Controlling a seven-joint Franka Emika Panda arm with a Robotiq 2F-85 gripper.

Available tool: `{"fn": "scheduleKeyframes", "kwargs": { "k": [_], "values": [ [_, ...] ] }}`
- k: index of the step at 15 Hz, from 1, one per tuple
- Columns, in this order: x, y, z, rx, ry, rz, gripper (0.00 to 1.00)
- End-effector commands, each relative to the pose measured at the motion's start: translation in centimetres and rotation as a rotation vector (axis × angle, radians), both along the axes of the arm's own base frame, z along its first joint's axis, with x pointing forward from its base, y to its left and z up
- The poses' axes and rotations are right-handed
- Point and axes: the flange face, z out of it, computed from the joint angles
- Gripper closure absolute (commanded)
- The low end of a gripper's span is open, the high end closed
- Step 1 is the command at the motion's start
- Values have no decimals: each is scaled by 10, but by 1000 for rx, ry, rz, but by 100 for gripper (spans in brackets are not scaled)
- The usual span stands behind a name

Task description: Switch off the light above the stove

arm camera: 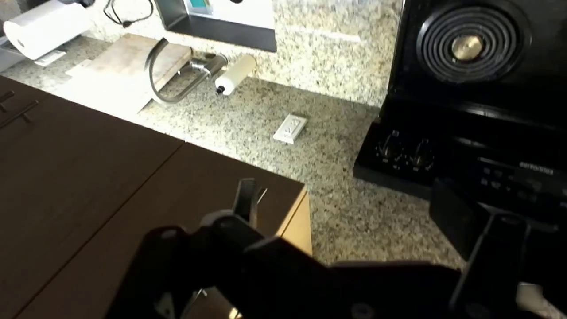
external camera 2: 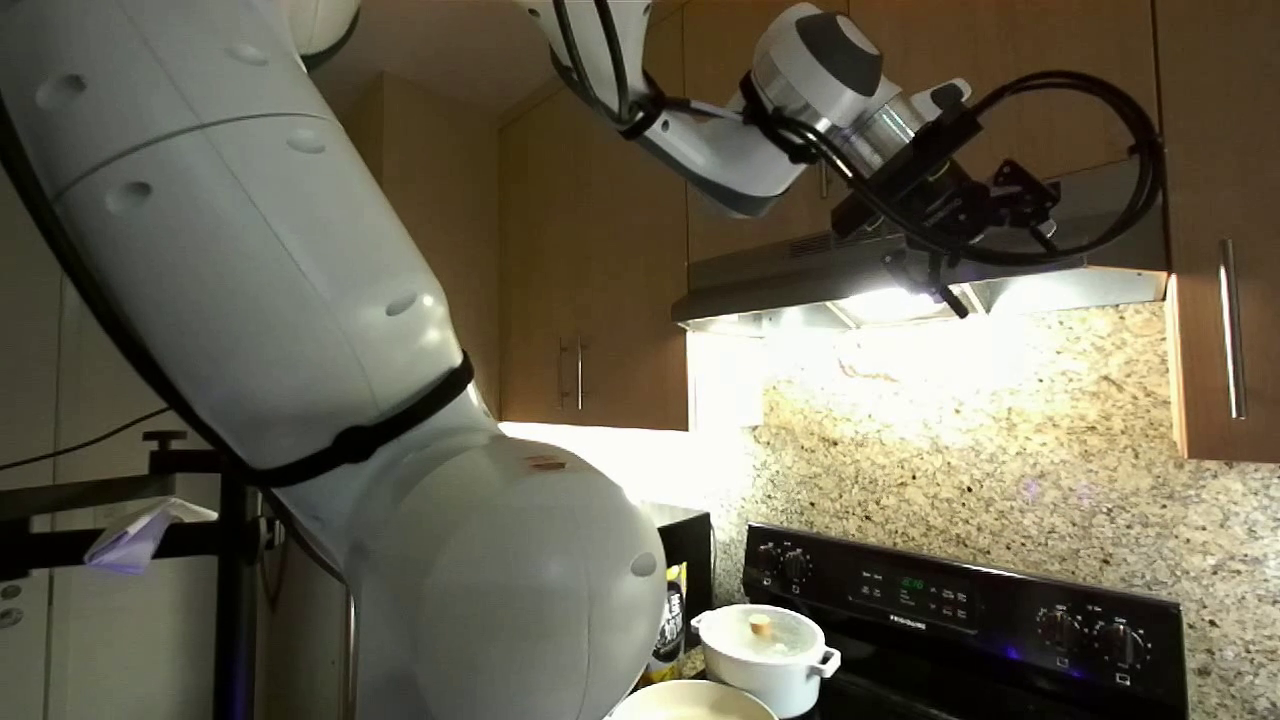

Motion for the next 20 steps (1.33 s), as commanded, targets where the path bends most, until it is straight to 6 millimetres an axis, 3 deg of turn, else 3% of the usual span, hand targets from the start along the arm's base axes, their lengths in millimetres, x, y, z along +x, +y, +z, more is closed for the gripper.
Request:
{"fn": "scheduleKeyframes", "kwargs": {
  "k": [1,5,9,11,12,20],
  "values": [
    [14,-13,29,123,-162,-13,0],
    [28,-27,59,245,-364,34,0],
    [48,-22,84,344,-563,127,0],
    [55,-12,88,415,-640,174,0],
    [45,-16,85,381,-585,126,0],
    [52,-13,83,385,-580,136,0]
  ]
}}
